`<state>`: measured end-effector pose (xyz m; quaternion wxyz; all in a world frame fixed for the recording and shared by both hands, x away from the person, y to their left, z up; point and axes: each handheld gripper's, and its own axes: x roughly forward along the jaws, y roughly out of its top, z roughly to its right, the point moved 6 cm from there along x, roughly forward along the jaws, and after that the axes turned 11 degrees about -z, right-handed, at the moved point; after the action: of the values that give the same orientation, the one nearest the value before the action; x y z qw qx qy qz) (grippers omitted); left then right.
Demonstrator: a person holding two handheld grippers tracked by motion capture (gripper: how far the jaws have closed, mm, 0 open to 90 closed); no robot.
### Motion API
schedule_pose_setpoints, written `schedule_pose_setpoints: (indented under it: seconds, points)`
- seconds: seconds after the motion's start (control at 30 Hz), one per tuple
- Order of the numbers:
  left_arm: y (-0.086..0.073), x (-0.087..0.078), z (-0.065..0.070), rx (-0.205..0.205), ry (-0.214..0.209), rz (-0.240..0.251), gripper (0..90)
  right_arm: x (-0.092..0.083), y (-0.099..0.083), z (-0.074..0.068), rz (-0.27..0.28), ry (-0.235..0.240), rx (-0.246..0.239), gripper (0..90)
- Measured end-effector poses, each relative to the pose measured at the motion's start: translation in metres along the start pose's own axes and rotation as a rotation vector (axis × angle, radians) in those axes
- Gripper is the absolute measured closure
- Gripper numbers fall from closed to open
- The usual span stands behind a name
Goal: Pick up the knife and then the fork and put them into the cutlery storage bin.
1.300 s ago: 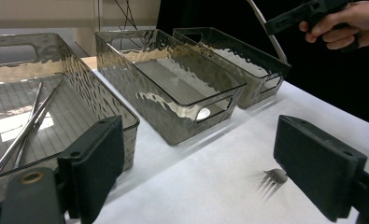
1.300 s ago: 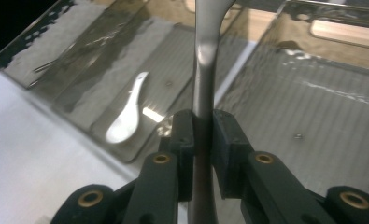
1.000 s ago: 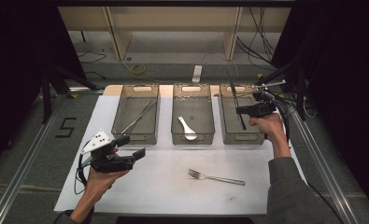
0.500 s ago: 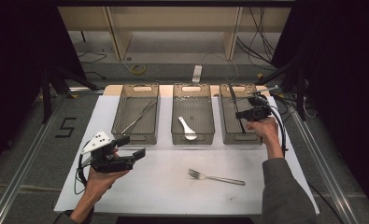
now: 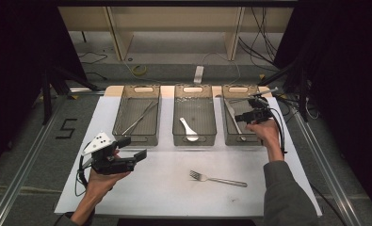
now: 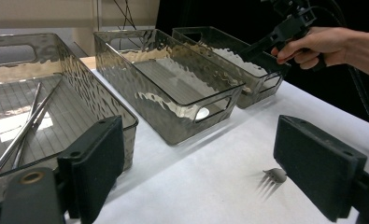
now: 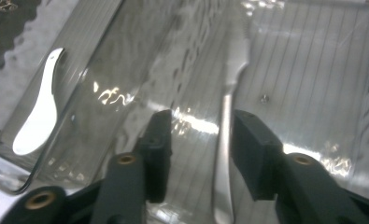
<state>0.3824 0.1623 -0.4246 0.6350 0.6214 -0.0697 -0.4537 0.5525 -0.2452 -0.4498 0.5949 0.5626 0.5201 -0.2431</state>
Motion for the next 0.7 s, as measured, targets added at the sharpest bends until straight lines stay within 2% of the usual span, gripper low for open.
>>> schedule_pose_setpoints:
  seconds: [0.17, 0.27, 0.33, 0.47, 0.57, 0.7]
  points:
    - [0.000, 0.000, 0.000, -0.001, -0.001, 0.001, 15.8, -0.011, -0.001, -0.014, 0.005, 0.017, -0.089, 46.3]
    - [0.000, 0.000, 0.000, -0.003, 0.000, 0.001, 15.8, -0.017, -0.007, -0.027, -0.005, 0.048, -0.169, 40.9]
    - [0.000, 0.000, -0.001, -0.003, 0.000, 0.003, 15.8, -0.022, -0.013, -0.037, -0.010, 0.065, -0.224, 39.6]
    - [0.000, 0.000, 0.000, 0.000, 0.000, 0.001, 15.8, -0.032, -0.025, -0.053, 0.000, 0.093, -0.298, 37.2]
    - [0.000, 0.000, 0.000, 0.000, 0.001, -0.002, 15.8, -0.038, -0.036, -0.067, -0.013, 0.098, -0.367, 35.4]
    - [0.000, 0.000, 0.000, 0.000, 0.001, -0.002, 15.8, -0.044, -0.052, -0.085, -0.020, 0.114, -0.435, 34.7]
